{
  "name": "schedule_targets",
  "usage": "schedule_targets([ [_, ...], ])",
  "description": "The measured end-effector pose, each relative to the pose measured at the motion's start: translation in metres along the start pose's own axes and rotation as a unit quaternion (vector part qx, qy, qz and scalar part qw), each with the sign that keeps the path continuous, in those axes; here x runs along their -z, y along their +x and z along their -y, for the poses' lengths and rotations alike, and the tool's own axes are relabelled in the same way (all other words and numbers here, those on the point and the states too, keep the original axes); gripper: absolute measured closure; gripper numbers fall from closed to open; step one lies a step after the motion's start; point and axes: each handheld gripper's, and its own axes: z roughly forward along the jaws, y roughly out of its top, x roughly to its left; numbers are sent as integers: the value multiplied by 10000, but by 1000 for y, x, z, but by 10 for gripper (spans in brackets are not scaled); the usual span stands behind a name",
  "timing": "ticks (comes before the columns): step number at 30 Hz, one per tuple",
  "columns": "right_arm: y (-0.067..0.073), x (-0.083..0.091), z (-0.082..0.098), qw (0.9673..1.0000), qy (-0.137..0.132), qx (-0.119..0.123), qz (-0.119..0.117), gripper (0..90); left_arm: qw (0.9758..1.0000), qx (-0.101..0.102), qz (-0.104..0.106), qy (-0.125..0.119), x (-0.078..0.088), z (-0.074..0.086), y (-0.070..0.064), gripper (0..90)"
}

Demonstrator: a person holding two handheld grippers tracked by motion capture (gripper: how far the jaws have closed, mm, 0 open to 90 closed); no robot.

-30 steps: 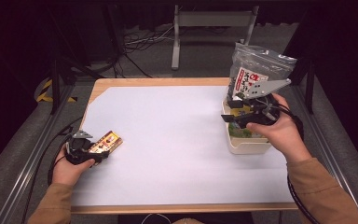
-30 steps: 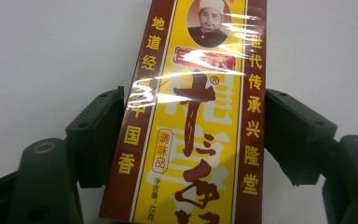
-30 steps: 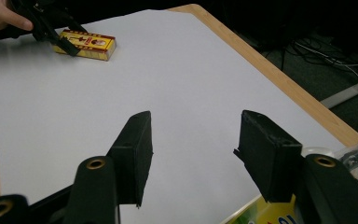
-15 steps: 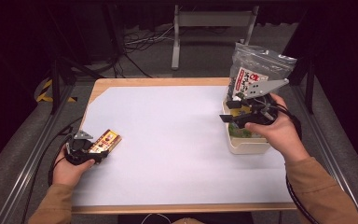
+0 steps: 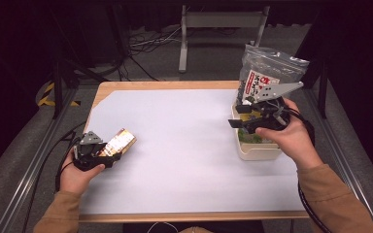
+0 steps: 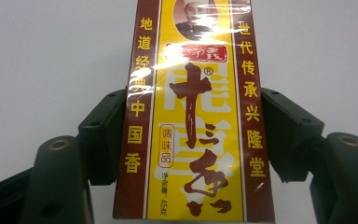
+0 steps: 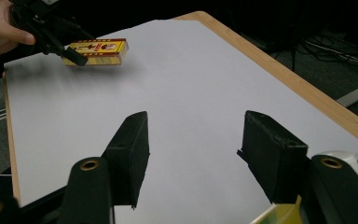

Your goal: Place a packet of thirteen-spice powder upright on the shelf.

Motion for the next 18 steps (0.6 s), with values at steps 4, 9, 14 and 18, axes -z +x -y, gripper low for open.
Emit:
schedule_targets([
  [4, 1, 1, 1, 10000, -8, -11, 4, 410, 9995, -255, 136, -147, 5, -11, -14, 321],
  [9, 2, 4, 2, 9998, -91, -164, -63, 400, 9974, -496, 268, -446, 13, -25, -36, 321],
  [14, 3, 6, 1, 9996, -90, -250, -96, 408, 9935, -634, 497, -804, 16, -32, -57, 322],
  [18, 5, 8, 1, 9995, -96, -274, -126, 408, 9872, -798, 720, -1176, 17, -35, -75, 322],
])
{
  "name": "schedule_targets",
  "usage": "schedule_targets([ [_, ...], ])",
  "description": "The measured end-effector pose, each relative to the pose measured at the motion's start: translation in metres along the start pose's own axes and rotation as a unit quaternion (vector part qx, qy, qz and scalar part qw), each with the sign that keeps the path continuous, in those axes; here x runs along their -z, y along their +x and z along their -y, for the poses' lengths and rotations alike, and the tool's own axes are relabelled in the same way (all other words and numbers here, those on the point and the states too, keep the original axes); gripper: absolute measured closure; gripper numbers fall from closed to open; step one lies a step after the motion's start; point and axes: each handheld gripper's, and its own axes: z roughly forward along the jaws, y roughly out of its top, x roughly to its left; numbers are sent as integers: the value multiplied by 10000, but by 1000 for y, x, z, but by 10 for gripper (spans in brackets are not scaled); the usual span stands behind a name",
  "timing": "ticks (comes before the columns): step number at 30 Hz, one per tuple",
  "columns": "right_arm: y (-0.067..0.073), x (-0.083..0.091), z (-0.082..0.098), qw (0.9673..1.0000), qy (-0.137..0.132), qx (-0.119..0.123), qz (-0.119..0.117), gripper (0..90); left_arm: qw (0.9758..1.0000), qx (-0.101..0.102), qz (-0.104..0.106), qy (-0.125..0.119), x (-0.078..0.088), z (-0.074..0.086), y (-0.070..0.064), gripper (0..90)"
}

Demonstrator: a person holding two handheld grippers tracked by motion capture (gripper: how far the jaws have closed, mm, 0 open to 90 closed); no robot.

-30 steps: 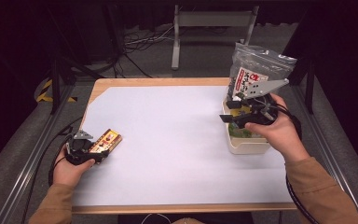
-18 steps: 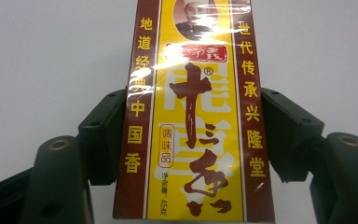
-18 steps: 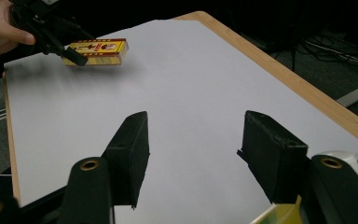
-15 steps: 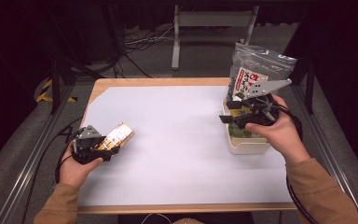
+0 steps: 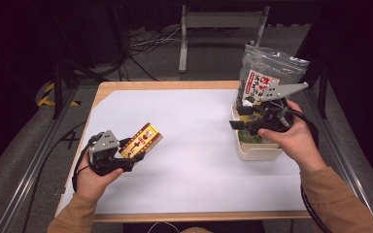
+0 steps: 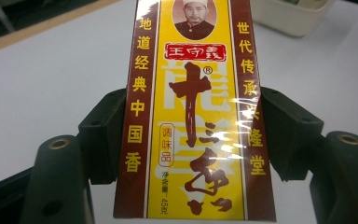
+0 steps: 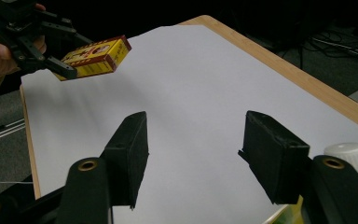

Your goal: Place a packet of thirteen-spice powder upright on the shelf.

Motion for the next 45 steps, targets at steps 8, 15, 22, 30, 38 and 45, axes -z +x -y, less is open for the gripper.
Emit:
schedule_targets([
  [8, 3, -1, 0, 9999, 46, -26, -89, 406, 9990, -45, 316, -302, -4, -6, -17, 323],
  [15, 8, -5, -2, 9998, 87, -5, -171, 406, 9980, -81, 535, -341, -16, -10, -28, 323],
  [22, 12, -11, -5, 9993, 145, -137, -304, 398, 9974, -209, 596, -349, -26, -16, -39, 323],
  [30, 18, -18, -8, 9974, 162, -408, -565, 407, 9973, -293, 547, -383, -31, -15, -51, 323],
  [38, 28, -28, -15, 9971, 256, -373, -620, 403, 9962, -486, 539, -483, -34, -16, -61, 323],
  [45, 38, -43, -20, 9966, 412, -258, -663, 389, 9961, -565, 479, -484, -35, -16, -65, 323],
])
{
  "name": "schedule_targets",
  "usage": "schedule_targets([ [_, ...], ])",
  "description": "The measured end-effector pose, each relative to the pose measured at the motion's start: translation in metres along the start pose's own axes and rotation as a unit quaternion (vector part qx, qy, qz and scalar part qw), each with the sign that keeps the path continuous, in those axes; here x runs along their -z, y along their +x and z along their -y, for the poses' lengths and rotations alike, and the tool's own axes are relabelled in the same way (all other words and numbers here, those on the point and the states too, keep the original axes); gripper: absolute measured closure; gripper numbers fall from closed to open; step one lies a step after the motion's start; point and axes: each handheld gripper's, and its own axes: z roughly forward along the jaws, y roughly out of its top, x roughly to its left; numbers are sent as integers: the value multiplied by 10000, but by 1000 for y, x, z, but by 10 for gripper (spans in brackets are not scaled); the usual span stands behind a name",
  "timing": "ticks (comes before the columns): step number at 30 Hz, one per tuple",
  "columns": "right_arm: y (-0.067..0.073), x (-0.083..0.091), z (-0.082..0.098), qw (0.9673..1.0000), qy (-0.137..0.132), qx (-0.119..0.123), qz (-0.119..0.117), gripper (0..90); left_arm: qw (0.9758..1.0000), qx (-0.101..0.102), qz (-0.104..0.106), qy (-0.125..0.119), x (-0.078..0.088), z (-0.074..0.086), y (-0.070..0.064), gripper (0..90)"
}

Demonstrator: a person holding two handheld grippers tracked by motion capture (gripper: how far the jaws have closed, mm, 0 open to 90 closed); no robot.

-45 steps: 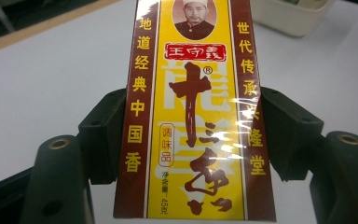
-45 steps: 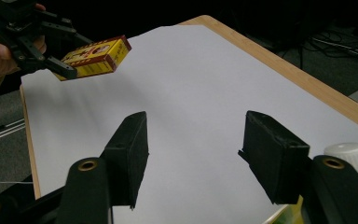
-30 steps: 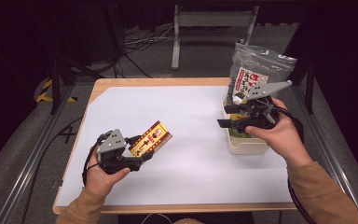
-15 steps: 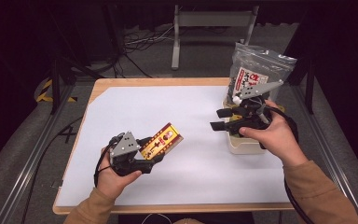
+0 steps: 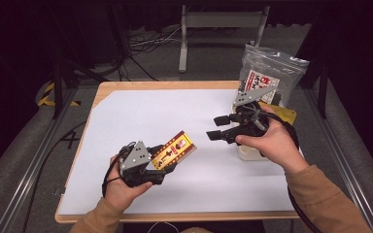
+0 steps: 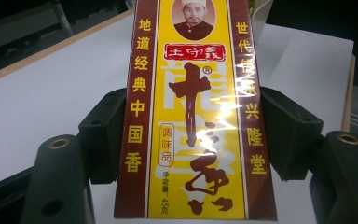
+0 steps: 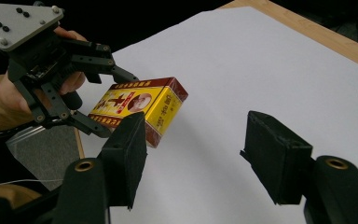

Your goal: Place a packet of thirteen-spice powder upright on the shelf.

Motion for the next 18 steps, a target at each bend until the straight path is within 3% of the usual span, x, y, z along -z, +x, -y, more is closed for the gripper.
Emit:
schedule_targets([
  [4, 4, -9, -4, 9999, 75, 56, -38, 382, 9998, -172, -108, 35, -2, 0, -4, 323],
  [9, 8, -19, -6, 9998, 189, 94, -29, 377, 9996, -228, -146, -21, -5, 1, -7, 323],
  [18, 12, -28, -9, 9994, 342, 82, -44, 374, 9993, -187, -203, -236, -15, 8, -10, 323],
])
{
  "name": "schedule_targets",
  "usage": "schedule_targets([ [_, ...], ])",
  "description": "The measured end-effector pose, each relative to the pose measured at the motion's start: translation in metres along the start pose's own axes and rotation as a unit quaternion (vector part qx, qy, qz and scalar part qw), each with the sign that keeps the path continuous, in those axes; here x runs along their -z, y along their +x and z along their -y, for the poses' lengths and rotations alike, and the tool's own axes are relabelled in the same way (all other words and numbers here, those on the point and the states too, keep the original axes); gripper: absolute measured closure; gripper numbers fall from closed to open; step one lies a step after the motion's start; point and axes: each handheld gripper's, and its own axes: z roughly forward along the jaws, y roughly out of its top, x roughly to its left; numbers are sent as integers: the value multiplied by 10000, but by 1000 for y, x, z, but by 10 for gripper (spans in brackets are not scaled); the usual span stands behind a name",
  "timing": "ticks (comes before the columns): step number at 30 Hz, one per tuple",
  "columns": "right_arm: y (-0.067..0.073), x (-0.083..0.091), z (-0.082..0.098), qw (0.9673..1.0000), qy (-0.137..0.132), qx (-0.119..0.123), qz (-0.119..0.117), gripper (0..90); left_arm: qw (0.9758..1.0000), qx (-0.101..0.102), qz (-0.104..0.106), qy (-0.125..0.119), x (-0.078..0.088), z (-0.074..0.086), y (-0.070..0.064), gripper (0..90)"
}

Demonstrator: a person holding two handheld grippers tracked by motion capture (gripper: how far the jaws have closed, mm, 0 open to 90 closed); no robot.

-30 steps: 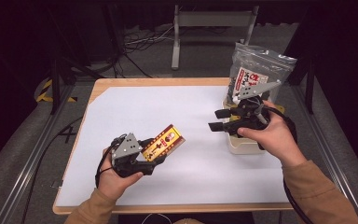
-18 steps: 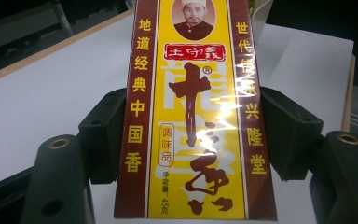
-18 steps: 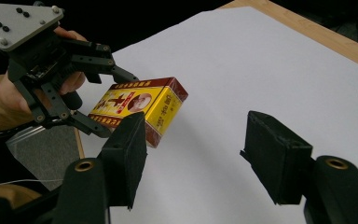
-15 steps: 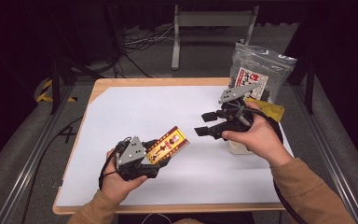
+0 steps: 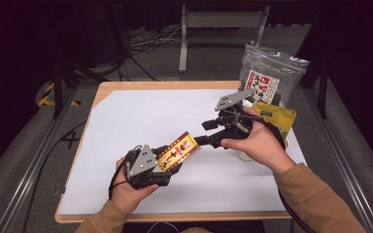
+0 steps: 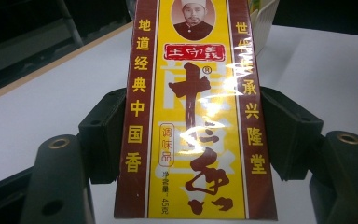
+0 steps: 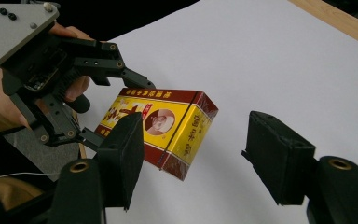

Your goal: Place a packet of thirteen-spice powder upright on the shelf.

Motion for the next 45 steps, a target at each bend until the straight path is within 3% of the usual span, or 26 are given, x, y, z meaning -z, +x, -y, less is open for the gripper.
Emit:
schedule_targets([
  [7, 0, -4, -2, 9999, 139, -53, 14, 368, 9999, 74, 58, -122, -5, 3, -3, 323],
  [20, -1, -28, 1, 9985, 466, -282, -111, 363, 9999, -22, 92, -127, -8, 6, -8, 323],
  [27, -4, -39, 7, 9967, 626, -490, -181, 361, 9999, -50, 70, -128, -8, 6, -8, 323],
  [28, -4, -42, 9, 9950, 694, -645, -311, 361, 9999, -68, 61, -130, -7, 5, -8, 323],
  [32, -4, -46, 12, 9935, 715, -781, -407, 351, 9999, -52, 63, -133, -8, 6, -8, 323],
  [38, -2, -52, 12, 9923, 765, -821, -525, 370, 9999, -64, 49, -140, -7, 6, -8, 323],
  [45, 2, -51, 10, 9941, 687, -693, -481, 435, 10000, -32, 45, -80, -9, 8, -7, 321],
])
